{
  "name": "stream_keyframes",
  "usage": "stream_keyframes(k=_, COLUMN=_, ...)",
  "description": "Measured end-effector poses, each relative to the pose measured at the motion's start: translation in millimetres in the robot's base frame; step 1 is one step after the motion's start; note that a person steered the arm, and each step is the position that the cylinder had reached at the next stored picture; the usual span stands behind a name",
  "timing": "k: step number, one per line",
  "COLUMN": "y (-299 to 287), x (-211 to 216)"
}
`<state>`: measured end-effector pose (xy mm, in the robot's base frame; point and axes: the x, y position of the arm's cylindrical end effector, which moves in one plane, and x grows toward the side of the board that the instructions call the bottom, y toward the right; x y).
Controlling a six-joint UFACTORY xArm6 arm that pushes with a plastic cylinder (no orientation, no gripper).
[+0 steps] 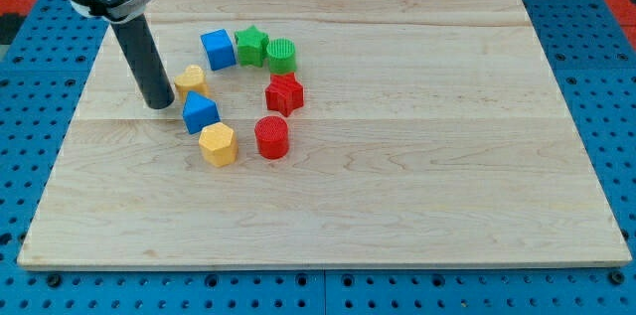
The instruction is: Push the blue triangle towards the left of red star
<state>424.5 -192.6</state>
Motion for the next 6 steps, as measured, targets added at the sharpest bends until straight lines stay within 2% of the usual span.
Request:
stream_keyframes(k=1, y=30.6, x=20.9)
stream_keyframes(k=2, y=69.5, x=14.5)
stream_keyframes(k=6, y=57.7, x=-1.7)
